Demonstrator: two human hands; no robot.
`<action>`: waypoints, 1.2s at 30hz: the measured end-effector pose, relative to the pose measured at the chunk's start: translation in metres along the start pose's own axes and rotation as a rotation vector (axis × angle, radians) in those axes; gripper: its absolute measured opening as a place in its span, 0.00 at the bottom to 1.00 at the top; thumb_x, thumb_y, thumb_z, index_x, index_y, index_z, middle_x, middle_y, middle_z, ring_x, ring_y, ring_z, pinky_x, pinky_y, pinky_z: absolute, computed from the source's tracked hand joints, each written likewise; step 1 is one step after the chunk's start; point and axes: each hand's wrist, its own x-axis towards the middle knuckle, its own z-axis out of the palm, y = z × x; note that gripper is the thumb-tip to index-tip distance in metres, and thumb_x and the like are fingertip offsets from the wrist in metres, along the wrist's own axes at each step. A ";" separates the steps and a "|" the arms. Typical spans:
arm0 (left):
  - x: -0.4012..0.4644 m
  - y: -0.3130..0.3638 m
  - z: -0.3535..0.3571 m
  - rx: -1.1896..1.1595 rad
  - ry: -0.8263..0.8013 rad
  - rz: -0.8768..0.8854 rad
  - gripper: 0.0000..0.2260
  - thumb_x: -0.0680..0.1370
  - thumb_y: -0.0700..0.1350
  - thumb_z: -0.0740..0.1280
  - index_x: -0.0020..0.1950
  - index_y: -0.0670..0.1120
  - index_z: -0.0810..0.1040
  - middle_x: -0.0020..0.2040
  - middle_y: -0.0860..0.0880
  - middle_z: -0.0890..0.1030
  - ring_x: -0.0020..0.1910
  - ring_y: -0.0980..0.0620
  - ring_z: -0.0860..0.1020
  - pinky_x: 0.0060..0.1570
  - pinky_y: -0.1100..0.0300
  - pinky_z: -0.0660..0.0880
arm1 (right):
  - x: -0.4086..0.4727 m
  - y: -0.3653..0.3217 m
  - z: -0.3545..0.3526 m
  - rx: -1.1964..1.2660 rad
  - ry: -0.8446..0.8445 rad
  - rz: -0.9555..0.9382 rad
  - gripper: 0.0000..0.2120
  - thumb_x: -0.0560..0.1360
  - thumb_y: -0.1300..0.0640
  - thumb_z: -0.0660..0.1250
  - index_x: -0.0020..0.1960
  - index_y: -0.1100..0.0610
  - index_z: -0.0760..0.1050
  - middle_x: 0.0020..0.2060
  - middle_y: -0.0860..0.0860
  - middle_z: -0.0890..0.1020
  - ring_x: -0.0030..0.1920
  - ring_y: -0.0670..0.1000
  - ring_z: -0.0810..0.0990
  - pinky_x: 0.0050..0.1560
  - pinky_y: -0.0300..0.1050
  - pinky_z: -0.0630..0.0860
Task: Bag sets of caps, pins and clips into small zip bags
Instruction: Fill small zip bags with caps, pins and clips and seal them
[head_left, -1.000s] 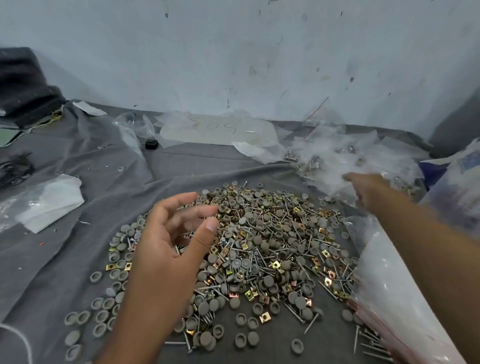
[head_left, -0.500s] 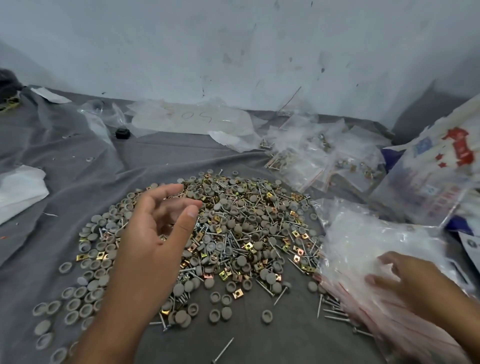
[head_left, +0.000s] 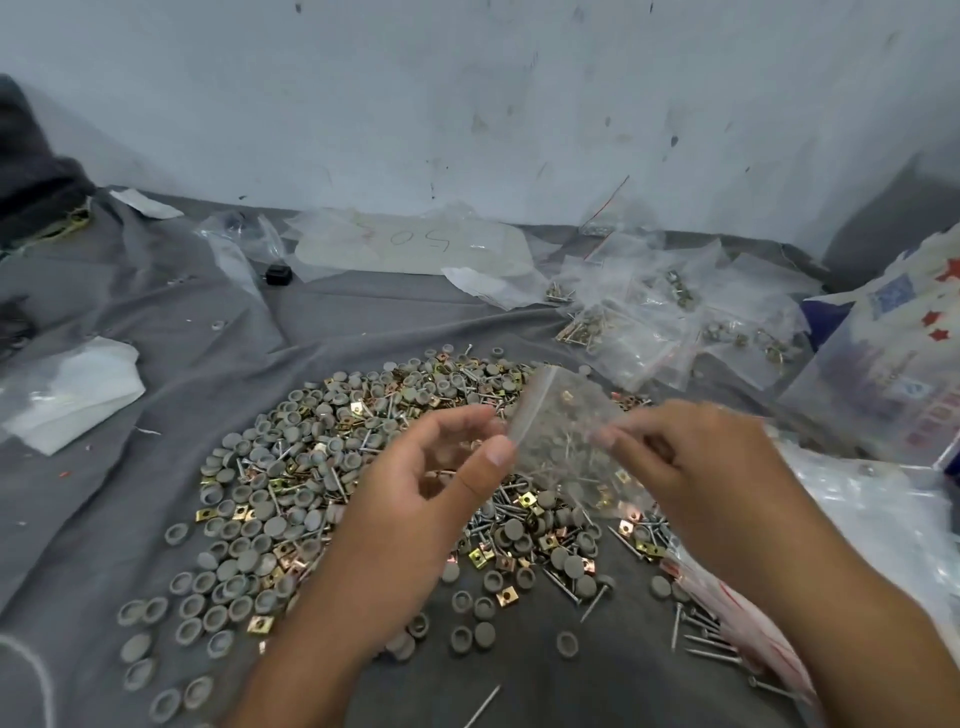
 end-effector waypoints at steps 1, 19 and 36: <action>0.000 0.000 -0.002 0.027 0.031 0.001 0.22 0.69 0.75 0.64 0.57 0.66 0.78 0.52 0.64 0.83 0.49 0.64 0.82 0.46 0.61 0.77 | 0.005 -0.007 0.007 0.035 -0.031 -0.030 0.21 0.80 0.38 0.58 0.34 0.49 0.71 0.26 0.44 0.72 0.27 0.44 0.69 0.32 0.44 0.68; 0.000 0.000 -0.003 -0.064 0.271 0.086 0.09 0.67 0.55 0.76 0.44 0.56 0.83 0.38 0.51 0.86 0.37 0.53 0.84 0.35 0.62 0.80 | -0.001 -0.055 0.078 0.731 0.101 -0.062 0.22 0.69 0.26 0.64 0.42 0.44 0.74 0.31 0.42 0.71 0.31 0.43 0.68 0.31 0.37 0.67; -0.001 -0.004 -0.004 0.687 0.568 0.476 0.06 0.74 0.39 0.70 0.42 0.49 0.85 0.49 0.55 0.82 0.47 0.62 0.78 0.49 0.74 0.73 | 0.001 -0.044 0.070 0.845 0.029 -0.086 0.15 0.72 0.38 0.66 0.40 0.49 0.78 0.25 0.42 0.69 0.25 0.41 0.65 0.26 0.32 0.64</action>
